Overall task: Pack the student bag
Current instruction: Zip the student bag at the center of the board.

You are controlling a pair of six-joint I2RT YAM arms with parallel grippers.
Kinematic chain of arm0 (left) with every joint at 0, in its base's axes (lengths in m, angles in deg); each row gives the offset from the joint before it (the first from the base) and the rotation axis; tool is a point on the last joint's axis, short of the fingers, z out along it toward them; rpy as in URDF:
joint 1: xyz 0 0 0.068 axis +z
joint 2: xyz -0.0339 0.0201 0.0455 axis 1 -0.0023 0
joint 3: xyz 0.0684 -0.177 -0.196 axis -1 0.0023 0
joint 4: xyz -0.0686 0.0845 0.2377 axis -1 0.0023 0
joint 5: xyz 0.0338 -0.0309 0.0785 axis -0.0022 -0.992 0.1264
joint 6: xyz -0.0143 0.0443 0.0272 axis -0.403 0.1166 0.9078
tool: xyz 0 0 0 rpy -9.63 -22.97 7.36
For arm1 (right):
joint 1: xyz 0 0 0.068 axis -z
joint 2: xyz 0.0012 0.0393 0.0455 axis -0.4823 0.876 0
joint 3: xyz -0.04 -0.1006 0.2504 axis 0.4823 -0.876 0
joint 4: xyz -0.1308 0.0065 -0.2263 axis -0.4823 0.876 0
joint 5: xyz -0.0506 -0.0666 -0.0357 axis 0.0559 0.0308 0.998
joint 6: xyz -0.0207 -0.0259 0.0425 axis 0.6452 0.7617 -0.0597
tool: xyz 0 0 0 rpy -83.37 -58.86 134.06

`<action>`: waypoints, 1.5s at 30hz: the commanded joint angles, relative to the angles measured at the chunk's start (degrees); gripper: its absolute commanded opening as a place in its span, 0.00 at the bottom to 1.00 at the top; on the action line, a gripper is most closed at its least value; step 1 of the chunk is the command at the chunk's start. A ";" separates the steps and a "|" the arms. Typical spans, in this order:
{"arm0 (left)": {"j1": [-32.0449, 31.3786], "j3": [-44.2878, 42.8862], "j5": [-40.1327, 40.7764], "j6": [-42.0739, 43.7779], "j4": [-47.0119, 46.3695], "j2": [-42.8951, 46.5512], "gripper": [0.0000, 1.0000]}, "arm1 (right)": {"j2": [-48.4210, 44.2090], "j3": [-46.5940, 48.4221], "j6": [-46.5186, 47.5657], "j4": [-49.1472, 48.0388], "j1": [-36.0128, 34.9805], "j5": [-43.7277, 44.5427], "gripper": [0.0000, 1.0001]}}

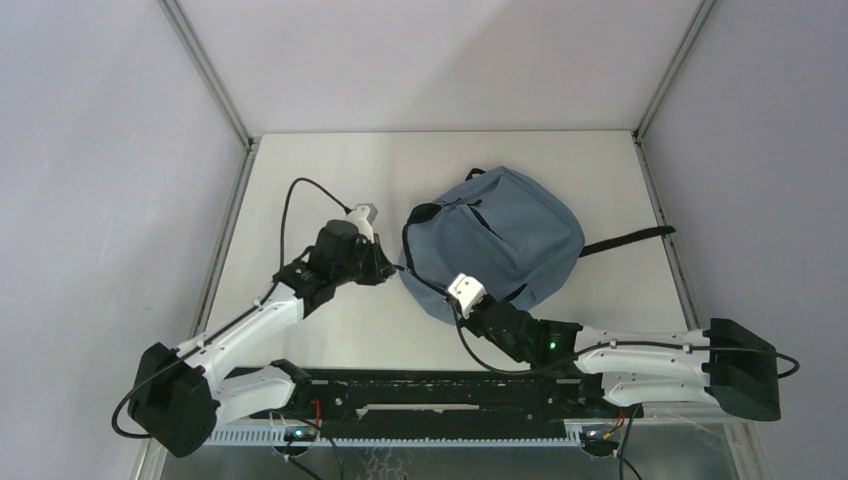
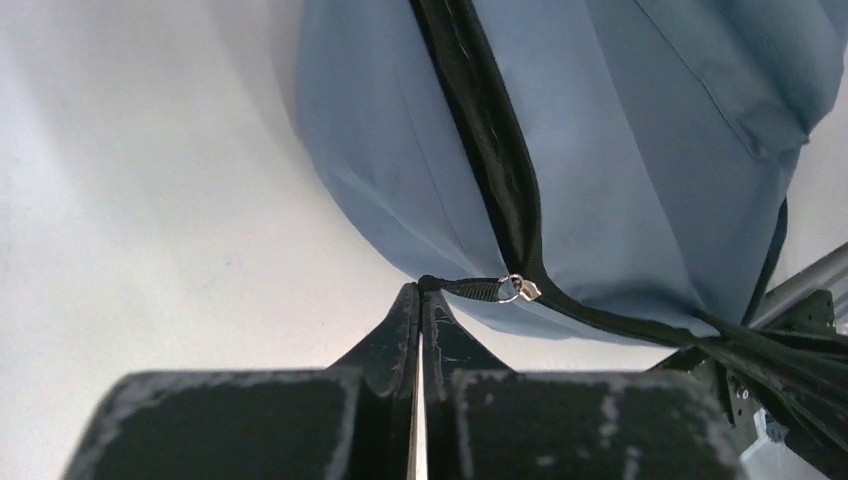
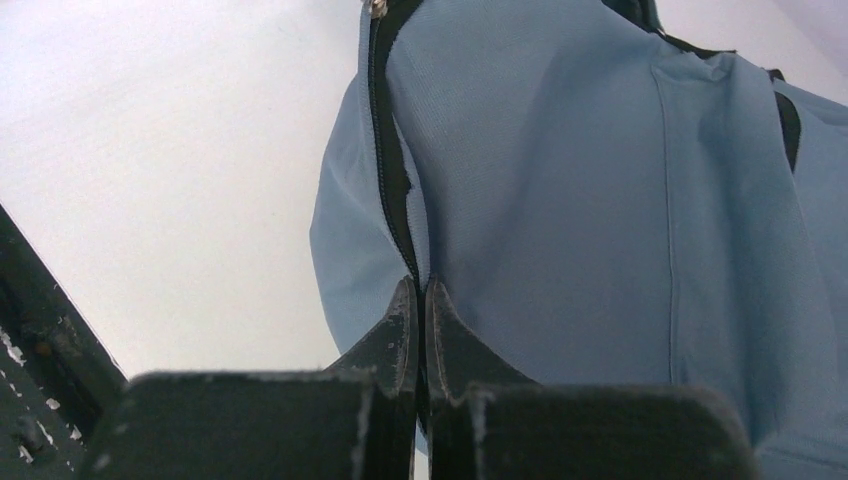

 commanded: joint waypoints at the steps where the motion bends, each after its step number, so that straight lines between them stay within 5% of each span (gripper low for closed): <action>1: 4.28 -5.97 5.81 2.79 0.48 -1.68 0.00 | -4.39 -0.49 -1.78 5.71 -1.91 7.35 0.00; 11: 9.29 -11.08 -0.05 0.00 -3.15 -8.90 0.00 | -9.84 -2.28 -0.87 6.19 -4.88 11.70 0.00; 15: 8.65 -11.85 -6.84 -1.71 -4.02 -11.34 0.00 | -9.77 -0.80 -2.30 6.22 -5.07 10.98 0.84; 16: 8.34 -11.63 -7.46 -1.80 -4.08 -11.54 0.00 | -9.68 -0.50 -2.22 5.43 -5.21 10.52 0.94; 22: 6.53 -9.23 -9.42 -2.48 -3.92 -11.12 0.00 | -2.72 2.79 1.25 -4.60 -4.58 4.82 1.00; 34: 6.34 -10.49 -7.22 -1.94 1.78 -6.11 0.00 | 29.11 18.76 6.36 -20.02 -1.11 3.84 0.96; 39: 6.37 -11.37 -6.81 -1.23 3.35 -5.80 0.00 | 33.26 20.49 5.77 -18.56 0.05 5.31 0.53; 42: 6.39 -11.89 -5.44 -0.79 3.41 -6.13 0.00 | 30.79 19.15 3.34 -14.06 0.05 5.10 0.02; 45: 6.41 -14.40 -4.34 -0.82 3.40 -8.04 0.00 | 26.19 14.92 1.47 -12.78 0.02 4.10 0.00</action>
